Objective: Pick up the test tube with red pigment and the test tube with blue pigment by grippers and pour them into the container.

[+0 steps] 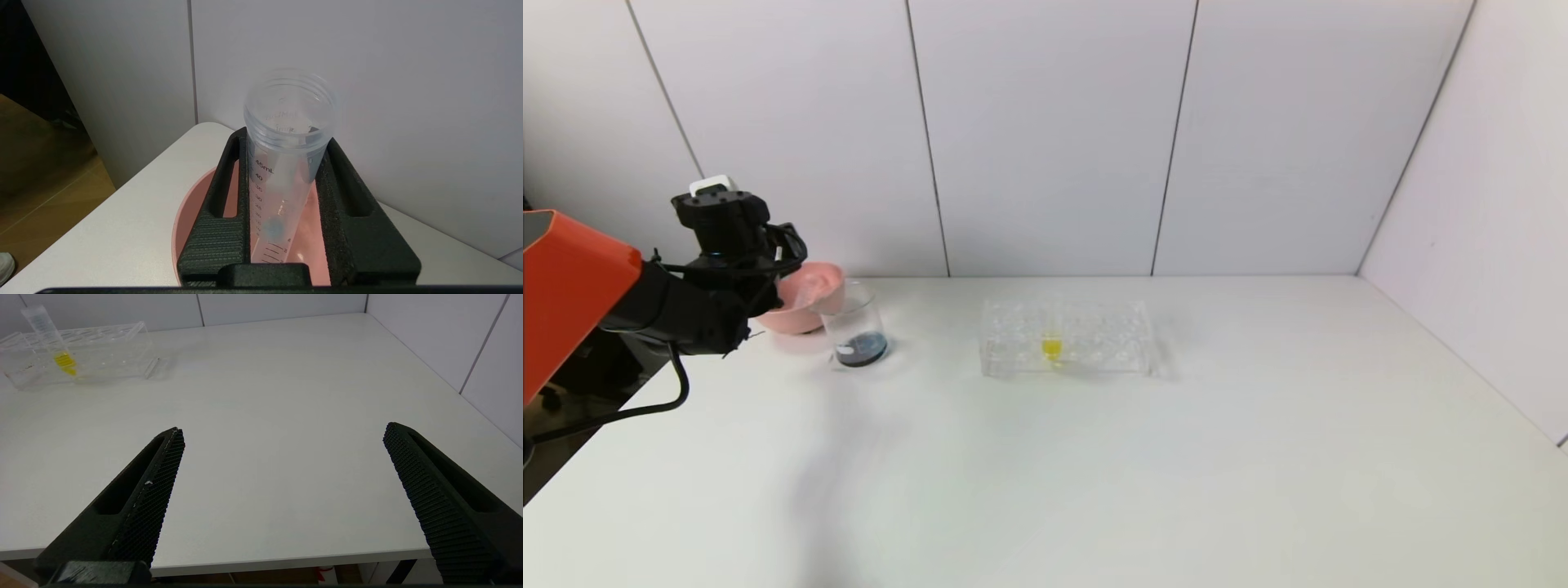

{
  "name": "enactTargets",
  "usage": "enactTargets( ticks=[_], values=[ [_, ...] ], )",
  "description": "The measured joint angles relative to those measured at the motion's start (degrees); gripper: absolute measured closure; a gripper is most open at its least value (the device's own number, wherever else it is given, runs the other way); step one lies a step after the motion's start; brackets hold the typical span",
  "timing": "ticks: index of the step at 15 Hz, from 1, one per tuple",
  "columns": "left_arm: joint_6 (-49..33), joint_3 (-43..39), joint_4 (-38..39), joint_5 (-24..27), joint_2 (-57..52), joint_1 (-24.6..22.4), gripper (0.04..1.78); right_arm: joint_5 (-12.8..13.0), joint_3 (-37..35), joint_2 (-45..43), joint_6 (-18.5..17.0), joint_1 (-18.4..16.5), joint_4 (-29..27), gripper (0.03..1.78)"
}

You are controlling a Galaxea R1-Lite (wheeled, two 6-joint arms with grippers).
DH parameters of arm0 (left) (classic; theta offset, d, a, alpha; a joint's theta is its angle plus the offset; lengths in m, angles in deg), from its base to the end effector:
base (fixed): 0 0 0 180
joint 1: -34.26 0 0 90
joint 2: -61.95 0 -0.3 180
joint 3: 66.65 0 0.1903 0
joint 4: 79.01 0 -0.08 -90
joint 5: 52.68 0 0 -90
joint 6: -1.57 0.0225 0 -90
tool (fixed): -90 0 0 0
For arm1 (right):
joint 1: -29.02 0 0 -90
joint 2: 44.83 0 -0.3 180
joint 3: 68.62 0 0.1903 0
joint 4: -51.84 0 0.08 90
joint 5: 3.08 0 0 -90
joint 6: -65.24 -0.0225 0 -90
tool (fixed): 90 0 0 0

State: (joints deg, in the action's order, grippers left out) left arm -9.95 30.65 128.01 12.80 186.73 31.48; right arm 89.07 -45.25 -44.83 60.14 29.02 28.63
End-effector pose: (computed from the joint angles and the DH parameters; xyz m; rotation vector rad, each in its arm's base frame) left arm 0.4395 0.0307 0.1578 -0.1957 -0.0400 0.4756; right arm -0.0228 -0.0008 0.0758 0.0891 -0.0045 -0.0374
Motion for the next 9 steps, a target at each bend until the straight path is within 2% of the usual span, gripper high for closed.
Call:
enactTargets(
  ticks=[3,7,9],
  values=[
    [0.0,0.0,0.0,-0.1,0.1,0.0,1.03,0.0,0.0,0.0,0.0,0.0,0.0,0.04],
    [0.1,-0.4,0.2,-0.3,0.1,0.1,0.39,0.0,0.0,0.0,0.0,0.0,0.0,0.04],
    [0.0,-1.4,0.3,-0.6,-0.4,0.3,0.18,0.0,0.0,0.0,0.0,0.0,0.0,0.04]
  ],
)
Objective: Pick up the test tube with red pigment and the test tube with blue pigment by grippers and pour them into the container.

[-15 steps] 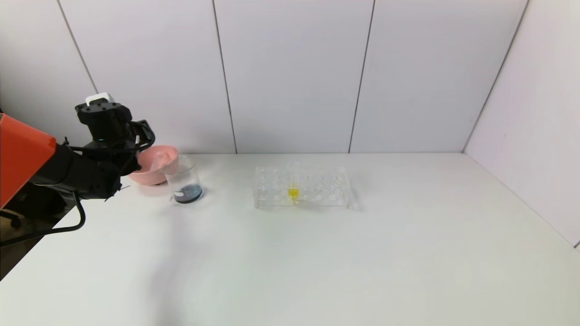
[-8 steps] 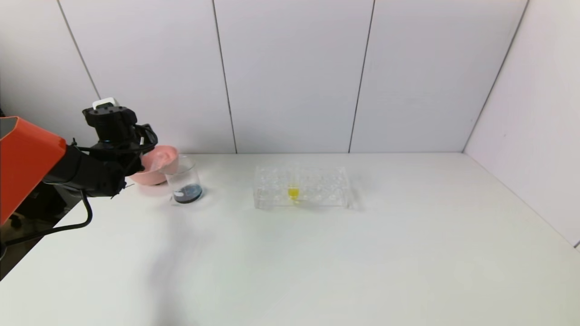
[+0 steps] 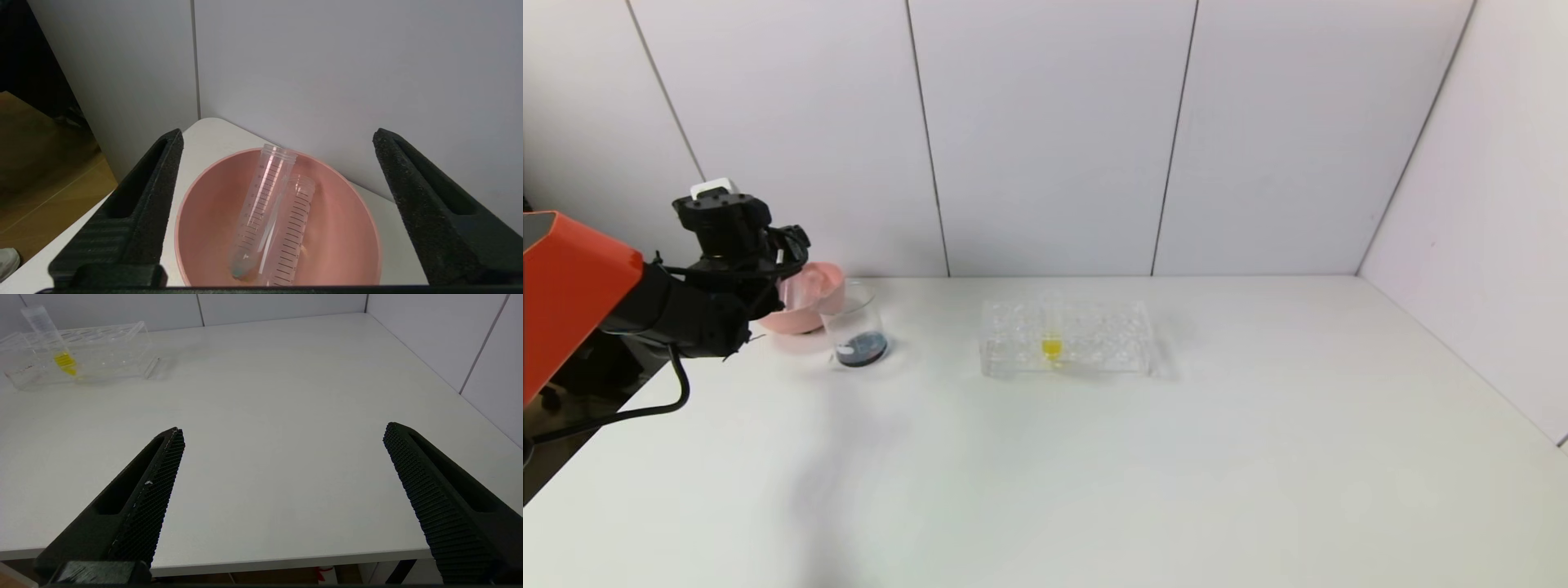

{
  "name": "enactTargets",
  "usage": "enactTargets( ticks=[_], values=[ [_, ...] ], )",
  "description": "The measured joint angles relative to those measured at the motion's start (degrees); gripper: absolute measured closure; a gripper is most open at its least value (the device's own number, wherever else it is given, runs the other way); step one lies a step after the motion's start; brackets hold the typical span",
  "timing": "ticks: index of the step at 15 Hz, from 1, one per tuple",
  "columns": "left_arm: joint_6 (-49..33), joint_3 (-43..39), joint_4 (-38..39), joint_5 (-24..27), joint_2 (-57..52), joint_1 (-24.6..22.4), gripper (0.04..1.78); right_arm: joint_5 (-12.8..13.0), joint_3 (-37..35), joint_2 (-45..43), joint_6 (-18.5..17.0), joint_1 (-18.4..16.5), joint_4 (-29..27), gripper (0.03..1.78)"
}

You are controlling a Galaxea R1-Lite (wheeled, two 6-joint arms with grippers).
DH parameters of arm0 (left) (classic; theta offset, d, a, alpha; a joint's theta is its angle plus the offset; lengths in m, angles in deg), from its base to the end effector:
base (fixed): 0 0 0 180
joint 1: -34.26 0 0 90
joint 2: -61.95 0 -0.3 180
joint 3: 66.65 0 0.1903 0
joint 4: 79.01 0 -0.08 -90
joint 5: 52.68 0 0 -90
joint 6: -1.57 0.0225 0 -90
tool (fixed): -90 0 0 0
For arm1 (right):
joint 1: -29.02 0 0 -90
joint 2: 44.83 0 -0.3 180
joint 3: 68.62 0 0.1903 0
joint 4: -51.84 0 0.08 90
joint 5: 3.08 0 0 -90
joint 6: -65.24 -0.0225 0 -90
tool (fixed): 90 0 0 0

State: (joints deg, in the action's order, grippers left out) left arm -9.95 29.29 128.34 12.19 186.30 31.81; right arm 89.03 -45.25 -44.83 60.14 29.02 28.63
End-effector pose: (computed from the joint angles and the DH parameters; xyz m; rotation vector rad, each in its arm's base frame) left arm 0.4362 0.0282 0.1553 -0.1935 -0.0301 0.4815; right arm -0.0228 -0.0008 0.0758 0.0891 -0.0044 -0.0367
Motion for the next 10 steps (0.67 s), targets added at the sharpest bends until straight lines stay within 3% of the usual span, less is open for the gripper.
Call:
enactTargets(
  ticks=[2,5,10],
  values=[
    [-0.2,-3.5,0.0,0.3,-2.0,0.7,0.07,0.0,0.0,0.0,0.0,0.0,0.0,0.04],
    [-0.3,-12.2,0.3,2.8,-8.6,2.5,0.06,0.0,0.0,0.0,0.0,0.0,0.0,0.04],
    [0.4,-31.2,0.3,16.2,-25.4,4.4,0.06,0.0,0.0,0.0,0.0,0.0,0.0,0.04]
  ],
)
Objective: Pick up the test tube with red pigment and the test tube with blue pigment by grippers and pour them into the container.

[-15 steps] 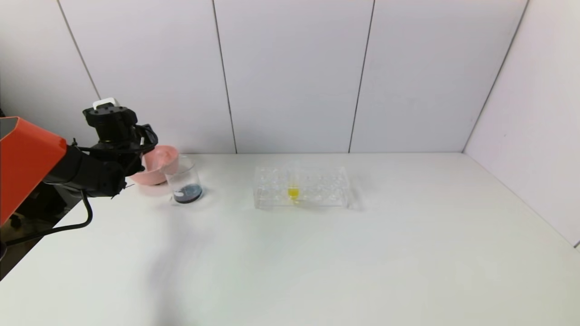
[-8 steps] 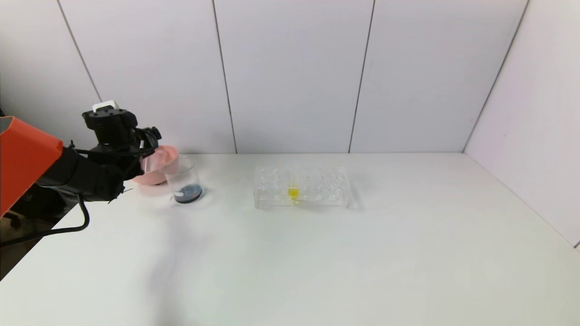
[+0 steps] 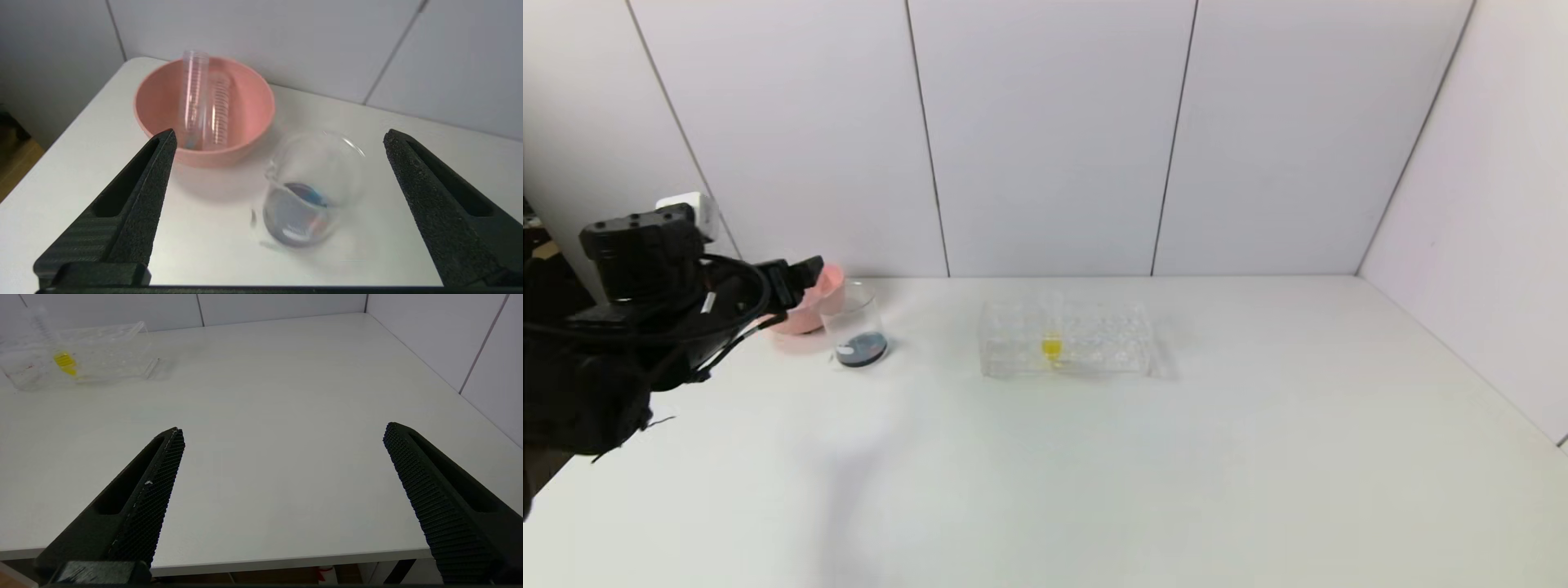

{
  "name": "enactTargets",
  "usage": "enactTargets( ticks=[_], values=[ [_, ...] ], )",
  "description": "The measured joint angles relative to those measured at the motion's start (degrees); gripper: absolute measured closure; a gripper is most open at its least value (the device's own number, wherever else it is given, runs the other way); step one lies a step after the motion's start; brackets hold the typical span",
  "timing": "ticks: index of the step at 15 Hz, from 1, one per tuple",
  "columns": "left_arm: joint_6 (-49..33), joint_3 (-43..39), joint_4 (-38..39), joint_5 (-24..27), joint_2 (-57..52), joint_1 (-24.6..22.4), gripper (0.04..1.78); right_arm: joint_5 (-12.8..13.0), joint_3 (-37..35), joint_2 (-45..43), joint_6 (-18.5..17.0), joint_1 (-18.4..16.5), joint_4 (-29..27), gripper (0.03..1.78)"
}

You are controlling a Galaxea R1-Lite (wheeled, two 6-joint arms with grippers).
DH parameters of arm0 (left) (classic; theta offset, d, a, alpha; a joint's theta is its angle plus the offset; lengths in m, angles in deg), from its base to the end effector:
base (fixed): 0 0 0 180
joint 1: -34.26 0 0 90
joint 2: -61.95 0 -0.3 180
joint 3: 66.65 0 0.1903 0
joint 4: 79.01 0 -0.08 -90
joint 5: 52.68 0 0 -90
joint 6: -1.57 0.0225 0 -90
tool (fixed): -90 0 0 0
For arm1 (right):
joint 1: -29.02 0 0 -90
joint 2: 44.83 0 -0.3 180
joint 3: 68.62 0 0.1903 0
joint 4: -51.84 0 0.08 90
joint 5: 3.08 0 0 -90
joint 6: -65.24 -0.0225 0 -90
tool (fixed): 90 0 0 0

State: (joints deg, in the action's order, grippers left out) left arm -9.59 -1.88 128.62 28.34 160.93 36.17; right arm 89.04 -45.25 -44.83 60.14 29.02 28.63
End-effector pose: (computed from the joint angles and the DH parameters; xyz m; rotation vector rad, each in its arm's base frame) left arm 0.3057 -0.0067 0.1776 -0.1834 0.1020 0.1340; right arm -0.0228 -0.0008 0.0758 0.0891 -0.0044 -0.0369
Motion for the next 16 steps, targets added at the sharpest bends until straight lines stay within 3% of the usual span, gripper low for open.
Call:
enactTargets(
  ticks=[4,8,11,16],
  values=[
    [3.9,-11.9,-1.6,10.7,-14.6,0.0,0.06,0.0,0.0,0.0,0.0,0.0,0.0,0.04],
    [6.7,-16.3,-8.6,12.9,-30.1,0.0,0.06,0.0,0.0,0.0,0.0,0.0,0.0,0.04],
    [9.0,-18.1,-18.4,14.2,-45.9,0.2,0.06,0.0,0.0,0.0,0.0,0.0,0.0,0.04],
    [11.5,-18.2,-41.4,14.7,-74.4,0.0,0.06,0.0,0.0,0.0,0.0,0.0,0.0,0.04]
  ],
)
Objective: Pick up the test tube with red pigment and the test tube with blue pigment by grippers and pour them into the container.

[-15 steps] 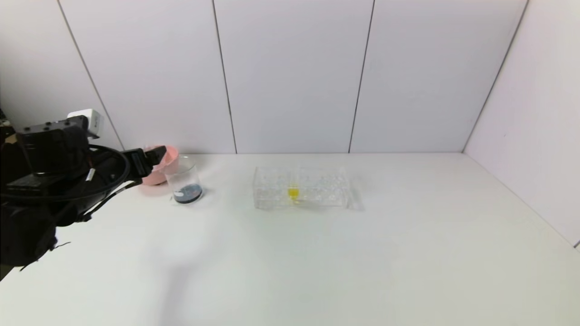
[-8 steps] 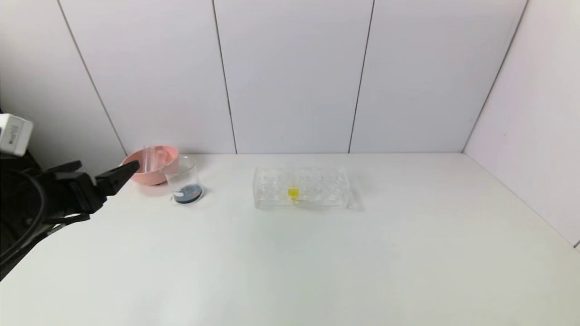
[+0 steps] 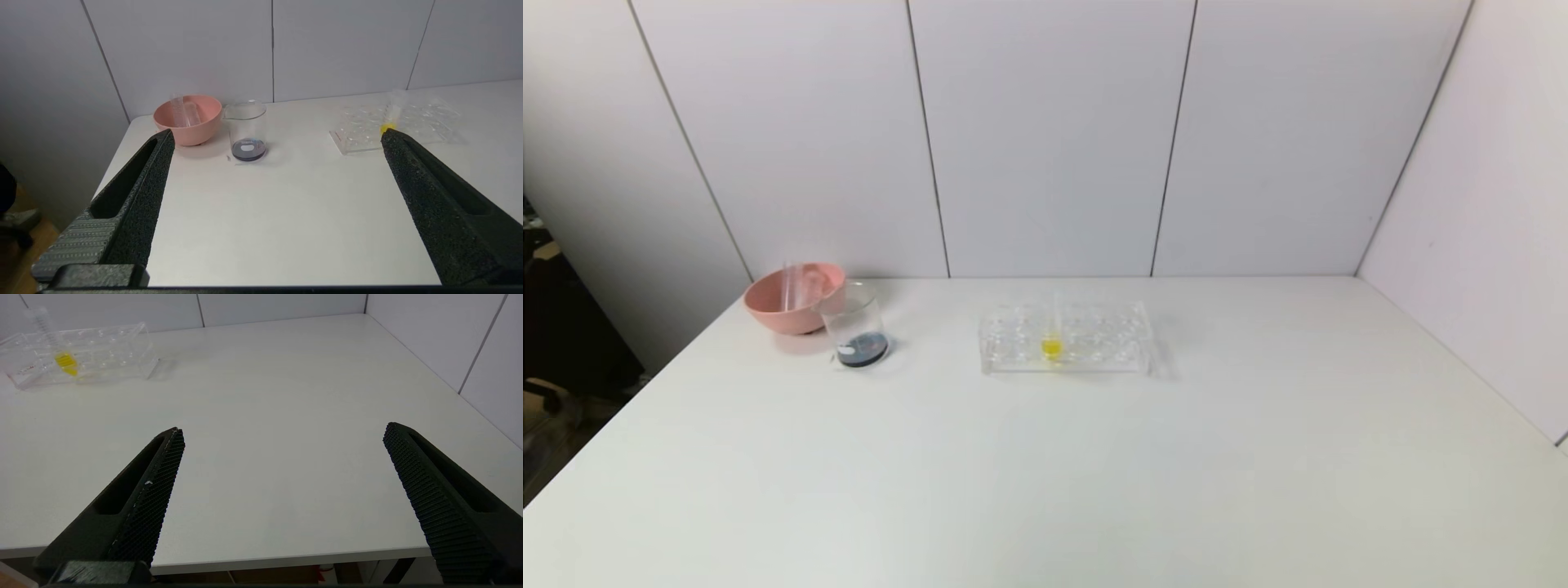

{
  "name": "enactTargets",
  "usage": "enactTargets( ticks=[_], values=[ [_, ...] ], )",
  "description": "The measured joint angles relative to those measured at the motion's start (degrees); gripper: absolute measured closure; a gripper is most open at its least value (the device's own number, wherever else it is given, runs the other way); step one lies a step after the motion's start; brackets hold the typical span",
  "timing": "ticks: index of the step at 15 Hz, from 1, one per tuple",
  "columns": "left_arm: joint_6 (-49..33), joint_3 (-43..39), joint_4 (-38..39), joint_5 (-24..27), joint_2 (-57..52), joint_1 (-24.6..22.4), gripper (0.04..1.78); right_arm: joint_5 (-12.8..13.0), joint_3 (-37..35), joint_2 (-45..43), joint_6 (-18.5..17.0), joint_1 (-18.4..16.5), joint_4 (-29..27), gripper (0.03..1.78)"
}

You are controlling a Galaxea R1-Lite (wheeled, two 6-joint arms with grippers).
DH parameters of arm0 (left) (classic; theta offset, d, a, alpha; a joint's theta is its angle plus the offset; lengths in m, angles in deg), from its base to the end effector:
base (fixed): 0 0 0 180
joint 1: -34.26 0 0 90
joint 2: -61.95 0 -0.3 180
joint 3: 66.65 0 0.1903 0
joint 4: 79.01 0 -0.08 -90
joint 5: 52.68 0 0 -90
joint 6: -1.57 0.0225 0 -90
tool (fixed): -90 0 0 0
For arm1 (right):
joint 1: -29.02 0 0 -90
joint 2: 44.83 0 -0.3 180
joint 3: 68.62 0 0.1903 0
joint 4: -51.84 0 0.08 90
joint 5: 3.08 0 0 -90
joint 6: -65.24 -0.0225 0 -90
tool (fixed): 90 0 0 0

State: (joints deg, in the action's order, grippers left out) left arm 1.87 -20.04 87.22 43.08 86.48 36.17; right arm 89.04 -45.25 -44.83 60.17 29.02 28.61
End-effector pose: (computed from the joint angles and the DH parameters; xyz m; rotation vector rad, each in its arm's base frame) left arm 0.0047 -0.0024 0.2109 0.0101 -0.1454 -0.1333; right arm -0.0228 -0.0008 0.0757 0.0885 -0.0041 -0.0369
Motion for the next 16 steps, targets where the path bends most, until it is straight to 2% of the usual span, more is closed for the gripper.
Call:
enactTargets(
  ticks=[3,5,6,8,12,14,16],
  values=[
    [0.4,-0.8,-7.6,-0.3,-13.1,-0.8,0.06,0.0,0.0,0.0,0.0,0.0,0.0,0.04],
    [0.5,-2.9,-7.3,-2.1,-19.3,-1.2,0.06,0.0,0.0,0.0,0.0,0.0,0.0,0.04],
    [0.6,-5.1,-5.9,-4.5,-21.2,-1.3,0.06,0.0,0.0,0.0,0.0,0.0,0.0,0.04],
    [0.9,-11.0,-4.1,-7.3,-23.3,-1.4,0.06,0.0,0.0,0.0,0.0,0.0,0.0,0.04],
    [0.3,-21.4,-6.0,-7.6,-24.5,-1.5,0.06,0.0,0.0,0.0,0.0,0.0,0.0,0.04],
    [-1.4,-22.6,-9.7,-7.4,-24.6,-1.5,0.06,0.0,0.0,0.0,0.0,0.0,0.0,0.04],
    [-2.1,-22.7,-10.3,-7.5,-24.6,-1.5,0.06,0.0,0.0,0.0,-0.1,0.0,0.0,0.04]
  ],
)
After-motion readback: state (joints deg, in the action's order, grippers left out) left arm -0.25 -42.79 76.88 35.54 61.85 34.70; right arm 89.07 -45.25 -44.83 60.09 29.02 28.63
